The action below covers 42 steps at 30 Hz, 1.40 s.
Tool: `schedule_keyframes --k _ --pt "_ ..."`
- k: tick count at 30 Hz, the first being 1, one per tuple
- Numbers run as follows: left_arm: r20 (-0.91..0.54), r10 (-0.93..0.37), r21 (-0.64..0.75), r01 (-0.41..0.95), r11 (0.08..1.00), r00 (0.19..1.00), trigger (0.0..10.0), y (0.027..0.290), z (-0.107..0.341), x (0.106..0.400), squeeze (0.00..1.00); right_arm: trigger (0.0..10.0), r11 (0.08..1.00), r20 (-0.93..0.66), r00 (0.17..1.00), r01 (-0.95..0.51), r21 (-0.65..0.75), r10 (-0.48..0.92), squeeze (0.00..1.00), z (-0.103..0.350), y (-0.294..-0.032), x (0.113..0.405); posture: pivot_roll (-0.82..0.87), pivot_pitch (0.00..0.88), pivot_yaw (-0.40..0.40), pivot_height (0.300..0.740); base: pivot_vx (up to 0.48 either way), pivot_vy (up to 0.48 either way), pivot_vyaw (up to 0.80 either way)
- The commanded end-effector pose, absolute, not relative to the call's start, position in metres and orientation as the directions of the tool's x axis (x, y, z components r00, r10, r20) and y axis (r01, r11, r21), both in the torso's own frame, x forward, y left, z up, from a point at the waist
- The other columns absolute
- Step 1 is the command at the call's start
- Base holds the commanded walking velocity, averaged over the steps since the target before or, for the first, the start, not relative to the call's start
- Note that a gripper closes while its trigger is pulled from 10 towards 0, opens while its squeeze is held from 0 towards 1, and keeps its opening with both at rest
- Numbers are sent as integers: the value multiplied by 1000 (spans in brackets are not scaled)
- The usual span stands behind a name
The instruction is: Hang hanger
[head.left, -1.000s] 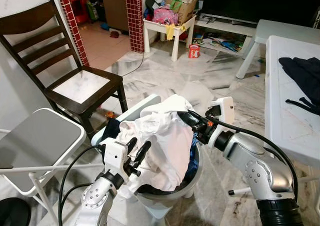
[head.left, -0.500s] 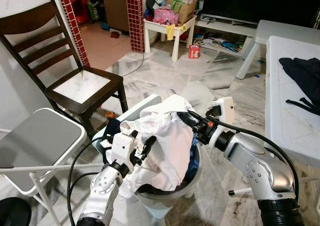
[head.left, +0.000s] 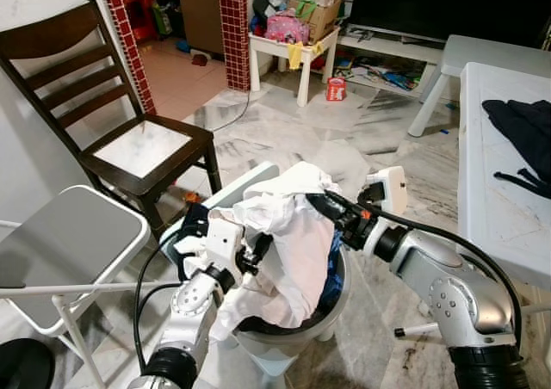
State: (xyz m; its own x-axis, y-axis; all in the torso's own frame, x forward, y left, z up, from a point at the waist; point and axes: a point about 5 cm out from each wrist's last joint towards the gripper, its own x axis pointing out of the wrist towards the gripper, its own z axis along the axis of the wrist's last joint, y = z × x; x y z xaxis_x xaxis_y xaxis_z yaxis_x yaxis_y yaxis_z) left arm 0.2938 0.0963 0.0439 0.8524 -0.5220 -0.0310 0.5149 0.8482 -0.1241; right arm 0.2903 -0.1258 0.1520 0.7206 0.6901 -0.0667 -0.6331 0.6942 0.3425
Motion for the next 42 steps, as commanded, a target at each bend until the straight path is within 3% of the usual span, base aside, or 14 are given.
schedule_keyframes --k 1,8,17,27,28,29,36,42 --pt "-9 -537 -122 532 838 844 0 94 48 296 0 0 688 -41 717 -649 325 696 0 159 -126 289 -140 0 17 740 0 0 0" --pt "27 -540 -119 539 834 841 0 97 53 296 0 0 725 -55 750 -614 313 659 0 156 -128 294 -129 0 16 740 0 0 0" --pt "42 -492 -84 494 866 870 0 124 57 296 0 0 793 -88 808 -542 279 583 0 149 -137 303 -114 0 20 740 0 0 0" --pt "67 -409 4 410 912 910 0 160 71 297 0 0 833 -273 797 -552 37 539 0 117 -134 300 -93 0 19 740 0 0 0" --pt "72 -407 20 406 914 911 0 163 73 296 0 4000 836 -292 799 -548 3 525 0 112 -135 300 -91 0 19 740 0 0 0" --pt "76 -407 33 406 913 910 0 165 75 296 0 10000 838 -314 799 -546 -23 512 0 109 -135 301 -91 0 19 740 0 0 0" --pt "122 -454 122 440 890 883 0 173 99 292 0 10000 817 -394 808 -541 -201 438 0 91 -143 301 -83 0 19 740 0 0 0" --pt "212 -525 64 524 849 824 0 174 144 293 0 10000 775 -433 816 -539 -331 383 0 77 -150 301 -69 0 17 740 0 0 0"
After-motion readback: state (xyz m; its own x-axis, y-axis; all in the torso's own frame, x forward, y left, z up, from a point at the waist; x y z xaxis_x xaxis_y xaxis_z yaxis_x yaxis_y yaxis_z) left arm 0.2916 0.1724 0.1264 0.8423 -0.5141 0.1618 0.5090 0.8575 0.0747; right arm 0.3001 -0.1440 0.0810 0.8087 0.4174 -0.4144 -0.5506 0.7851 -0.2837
